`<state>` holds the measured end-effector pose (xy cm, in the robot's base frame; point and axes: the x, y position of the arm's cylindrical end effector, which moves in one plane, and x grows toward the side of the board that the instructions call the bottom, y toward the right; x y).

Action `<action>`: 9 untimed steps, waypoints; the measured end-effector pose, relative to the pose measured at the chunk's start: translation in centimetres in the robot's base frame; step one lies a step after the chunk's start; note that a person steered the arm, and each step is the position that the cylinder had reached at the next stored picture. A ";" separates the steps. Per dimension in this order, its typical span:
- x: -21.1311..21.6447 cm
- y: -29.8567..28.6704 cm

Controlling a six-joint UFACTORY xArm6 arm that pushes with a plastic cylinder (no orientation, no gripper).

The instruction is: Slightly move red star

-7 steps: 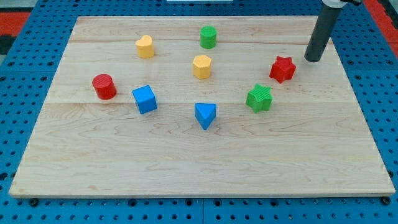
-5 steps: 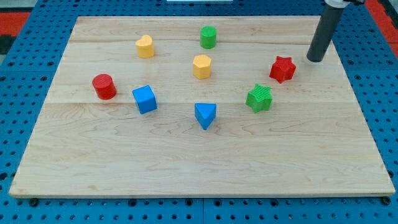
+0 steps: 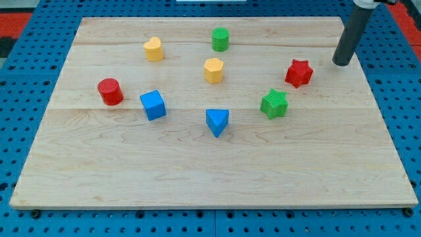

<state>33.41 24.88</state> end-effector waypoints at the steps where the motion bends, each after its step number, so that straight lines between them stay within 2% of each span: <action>1: 0.0 0.1; 2: 0.0 0.1; 4: 3.3 0.9; 6: 3.3 -2.1; 9: 3.3 -1.8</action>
<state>36.73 23.08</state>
